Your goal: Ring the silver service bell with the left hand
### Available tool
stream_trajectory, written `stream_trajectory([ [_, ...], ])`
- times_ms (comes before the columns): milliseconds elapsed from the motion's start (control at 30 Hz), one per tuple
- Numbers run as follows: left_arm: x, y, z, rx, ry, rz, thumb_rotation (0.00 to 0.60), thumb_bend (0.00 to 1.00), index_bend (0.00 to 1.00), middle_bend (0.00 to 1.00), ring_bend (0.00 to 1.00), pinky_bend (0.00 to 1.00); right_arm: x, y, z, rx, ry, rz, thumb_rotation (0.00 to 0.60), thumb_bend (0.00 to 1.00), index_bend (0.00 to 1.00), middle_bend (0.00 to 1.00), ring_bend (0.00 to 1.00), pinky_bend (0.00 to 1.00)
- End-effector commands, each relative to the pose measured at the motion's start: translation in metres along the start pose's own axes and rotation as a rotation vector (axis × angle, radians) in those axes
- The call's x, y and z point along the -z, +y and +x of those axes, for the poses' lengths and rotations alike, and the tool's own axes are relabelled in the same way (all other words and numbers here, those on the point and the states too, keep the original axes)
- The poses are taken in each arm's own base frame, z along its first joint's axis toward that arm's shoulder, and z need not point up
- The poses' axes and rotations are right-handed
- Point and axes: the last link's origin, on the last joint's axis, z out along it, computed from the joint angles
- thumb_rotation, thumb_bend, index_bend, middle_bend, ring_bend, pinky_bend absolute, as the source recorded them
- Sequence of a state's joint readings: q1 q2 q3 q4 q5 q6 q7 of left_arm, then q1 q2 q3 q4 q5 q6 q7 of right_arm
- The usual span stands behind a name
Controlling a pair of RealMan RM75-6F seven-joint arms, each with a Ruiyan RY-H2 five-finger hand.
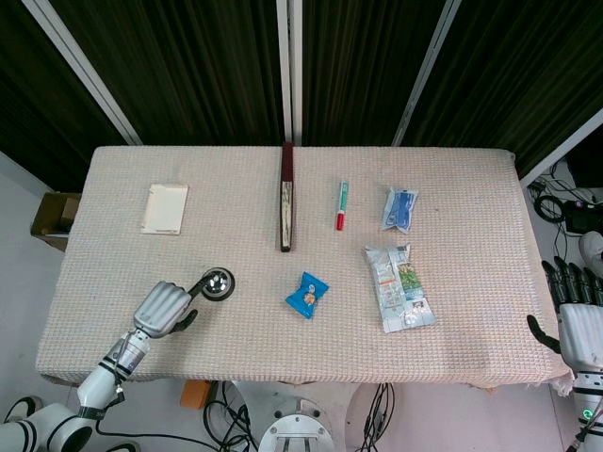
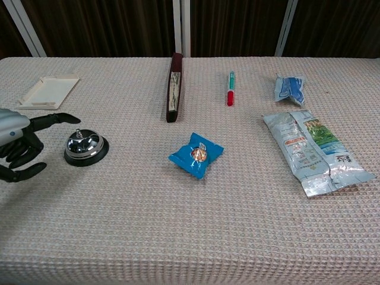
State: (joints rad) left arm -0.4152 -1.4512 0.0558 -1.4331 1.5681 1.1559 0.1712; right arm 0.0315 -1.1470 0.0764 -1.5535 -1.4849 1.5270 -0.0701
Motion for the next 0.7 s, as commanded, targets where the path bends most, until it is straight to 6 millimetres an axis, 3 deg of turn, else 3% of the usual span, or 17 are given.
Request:
stream_trajectory([
  [33, 0.001, -0.001, -0.005, -0.007, -0.034, -0.001, 0.600, 0.43, 0.09, 0.77, 0.70, 0.69, 0.000, 0.000, 0.000, 0.001, -0.001, 0.000, 0.600, 0.19, 0.00, 0.00, 0.00, 0.00],
  [200, 0.000, -0.001, -0.010, -0.012, -0.071, 0.005, 0.600, 0.43, 0.09, 0.77, 0.70, 0.69, 0.000, 0.001, 0.000, 0.002, -0.001, -0.002, 0.600, 0.19, 0.00, 0.00, 0.00, 0.00],
  [500, 0.000, 0.001, 0.003, -0.005, 0.005, -0.005, 0.600, 0.43, 0.09, 0.77, 0.70, 0.69, -0.001, 0.000, 0.001, 0.001, 0.002, 0.000, 0.600, 0.19, 0.00, 0.00, 0.00, 0.00],
  [700, 0.000, -0.002, -0.008, -0.006, -0.071, 0.008, 0.600, 0.43, 0.09, 0.78, 0.70, 0.69, -0.001, 0.000, -0.001, 0.001, -0.004, 0.001, 0.600, 0.19, 0.00, 0.00, 0.00, 0.00],
])
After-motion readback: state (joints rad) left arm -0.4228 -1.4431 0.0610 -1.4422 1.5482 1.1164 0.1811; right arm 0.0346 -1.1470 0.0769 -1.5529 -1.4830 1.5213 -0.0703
